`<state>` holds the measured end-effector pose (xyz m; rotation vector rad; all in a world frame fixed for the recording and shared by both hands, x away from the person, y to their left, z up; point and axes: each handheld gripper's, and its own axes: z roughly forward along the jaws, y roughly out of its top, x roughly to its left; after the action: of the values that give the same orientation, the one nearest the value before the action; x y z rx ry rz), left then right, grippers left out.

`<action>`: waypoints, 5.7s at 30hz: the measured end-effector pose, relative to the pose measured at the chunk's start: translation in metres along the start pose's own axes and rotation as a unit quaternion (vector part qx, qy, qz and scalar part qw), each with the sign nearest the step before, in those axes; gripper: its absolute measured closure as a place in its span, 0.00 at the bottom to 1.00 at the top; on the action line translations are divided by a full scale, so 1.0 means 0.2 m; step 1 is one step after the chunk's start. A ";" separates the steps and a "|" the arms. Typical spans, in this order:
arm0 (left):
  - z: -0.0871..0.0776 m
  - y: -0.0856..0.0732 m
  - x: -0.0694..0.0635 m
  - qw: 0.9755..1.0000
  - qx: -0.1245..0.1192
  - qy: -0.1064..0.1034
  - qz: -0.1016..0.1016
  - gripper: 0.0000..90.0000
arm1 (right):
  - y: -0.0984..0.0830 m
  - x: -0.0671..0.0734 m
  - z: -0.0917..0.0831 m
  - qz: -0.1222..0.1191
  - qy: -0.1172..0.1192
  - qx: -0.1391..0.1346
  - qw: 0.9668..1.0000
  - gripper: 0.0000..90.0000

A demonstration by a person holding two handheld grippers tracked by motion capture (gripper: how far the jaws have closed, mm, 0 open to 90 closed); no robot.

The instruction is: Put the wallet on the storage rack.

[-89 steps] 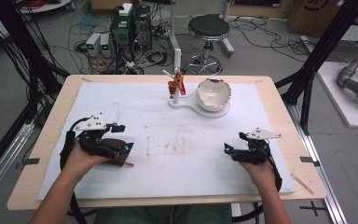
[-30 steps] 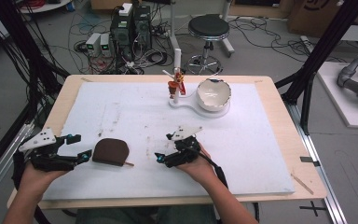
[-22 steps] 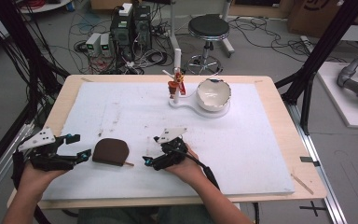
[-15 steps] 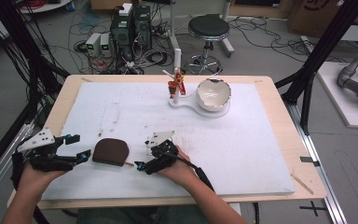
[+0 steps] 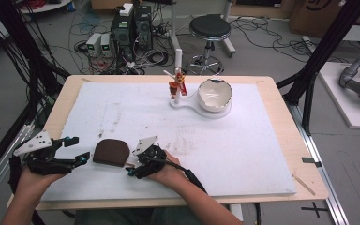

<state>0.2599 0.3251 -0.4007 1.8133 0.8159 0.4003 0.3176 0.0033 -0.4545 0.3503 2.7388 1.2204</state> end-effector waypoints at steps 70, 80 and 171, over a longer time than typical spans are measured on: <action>0.03 -0.01 -0.01 1.000 0.011 -0.004 -0.003 0.24 | 0.06 -0.11 -0.40 0.017 -0.054 -0.152 0.987 1.00; 0.06 0.01 0.00 1.000 0.009 -0.008 -0.002 0.24 | 0.03 -0.19 -0.63 0.030 -0.100 -0.191 0.976 1.00; 0.22 0.08 -0.05 0.999 0.015 -0.034 0.011 0.24 | -0.43 -0.95 -1.14 0.197 -0.384 -0.135 0.892 0.84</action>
<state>0.2843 0.2845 -0.4017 1.8552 0.7600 0.3406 0.4415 -0.2647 -0.3628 1.1156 1.8410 1.1722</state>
